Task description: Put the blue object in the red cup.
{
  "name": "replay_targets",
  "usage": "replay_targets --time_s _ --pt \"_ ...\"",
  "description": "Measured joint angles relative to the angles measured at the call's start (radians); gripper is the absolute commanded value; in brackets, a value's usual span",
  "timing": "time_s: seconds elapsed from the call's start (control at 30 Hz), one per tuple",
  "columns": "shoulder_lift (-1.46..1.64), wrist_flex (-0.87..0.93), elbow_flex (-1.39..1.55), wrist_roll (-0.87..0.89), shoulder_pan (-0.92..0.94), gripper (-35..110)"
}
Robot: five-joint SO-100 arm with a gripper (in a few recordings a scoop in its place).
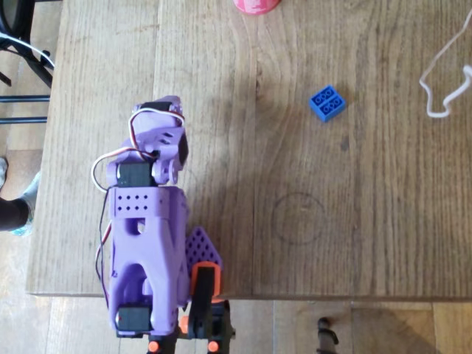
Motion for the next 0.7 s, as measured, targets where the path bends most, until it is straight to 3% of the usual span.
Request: replay_targets --time_s 0.33,0.7 --pt "0.000 0.005 0.000 -0.006 0.000 1" --pt "-0.133 0.034 -0.097 -0.275 0.176 1"
